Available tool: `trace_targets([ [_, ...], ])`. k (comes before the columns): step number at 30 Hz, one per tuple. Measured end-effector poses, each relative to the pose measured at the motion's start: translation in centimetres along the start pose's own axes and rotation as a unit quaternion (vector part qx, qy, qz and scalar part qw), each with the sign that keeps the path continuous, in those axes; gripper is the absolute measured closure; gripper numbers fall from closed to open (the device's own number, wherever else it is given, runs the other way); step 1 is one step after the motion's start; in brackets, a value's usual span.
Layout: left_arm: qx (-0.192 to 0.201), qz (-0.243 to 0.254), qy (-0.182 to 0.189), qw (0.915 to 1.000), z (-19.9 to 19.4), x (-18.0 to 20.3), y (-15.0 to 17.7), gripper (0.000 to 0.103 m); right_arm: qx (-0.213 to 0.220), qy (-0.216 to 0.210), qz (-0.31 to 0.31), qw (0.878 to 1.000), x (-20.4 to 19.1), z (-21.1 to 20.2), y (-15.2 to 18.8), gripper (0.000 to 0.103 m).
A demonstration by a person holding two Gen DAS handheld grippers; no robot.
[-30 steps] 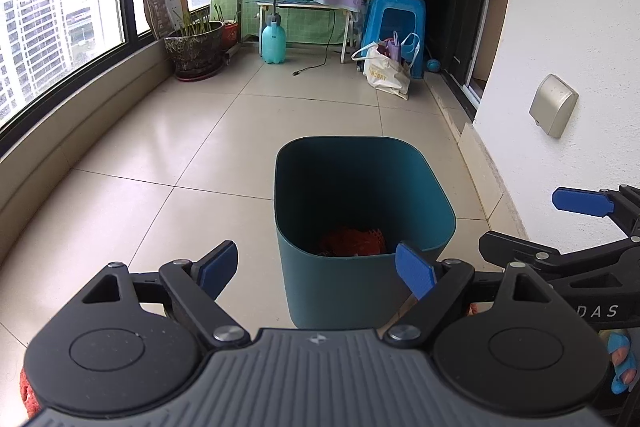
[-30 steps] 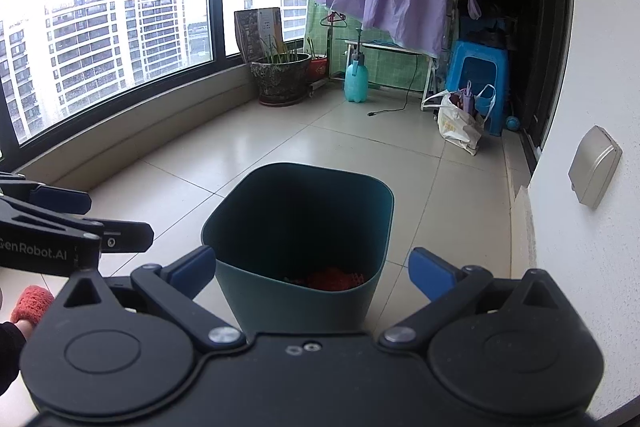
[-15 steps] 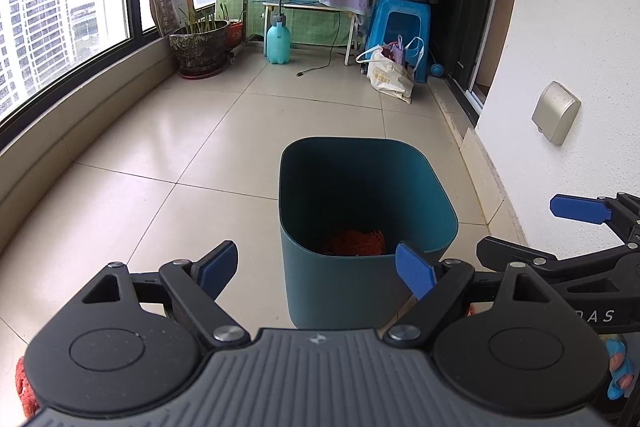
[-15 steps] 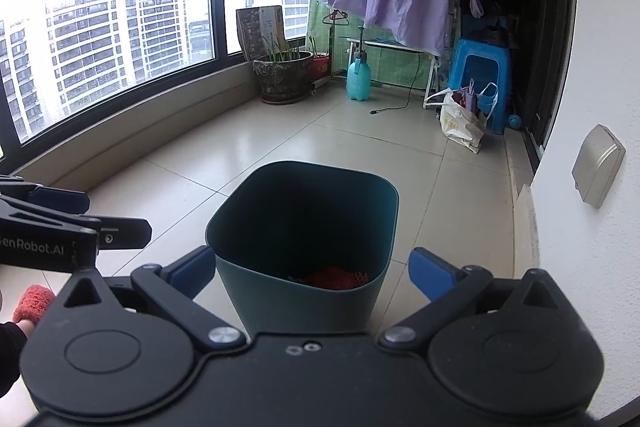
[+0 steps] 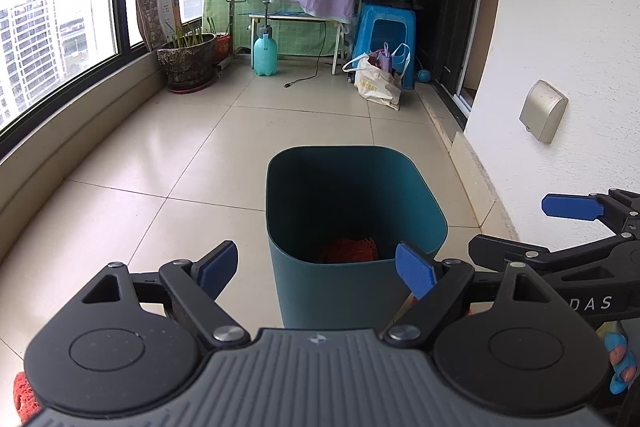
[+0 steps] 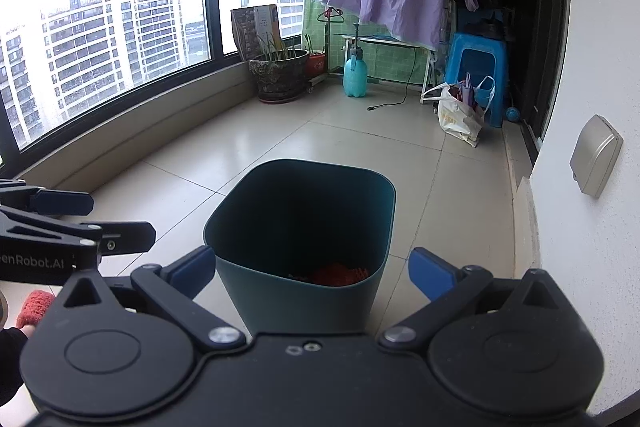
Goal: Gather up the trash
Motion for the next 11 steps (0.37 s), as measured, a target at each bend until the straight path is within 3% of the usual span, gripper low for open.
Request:
trace_targets([
  [11, -0.006, -0.015, 0.009, 0.9998, 0.19, -0.79, 0.04, 0.017, -0.009, -0.002, -0.005, 1.0, -0.29, 0.36, -0.12, 0.0],
])
Point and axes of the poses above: each gripper's, at about its wrist camera, not at the fingertips, and z roughly the way its jaws point, x to its right, y to its underside, the point moved 8 cm from there along z, roughly the way its jaws point, and after that the axes turned 4 degrees about z, right-handed, at the moved point
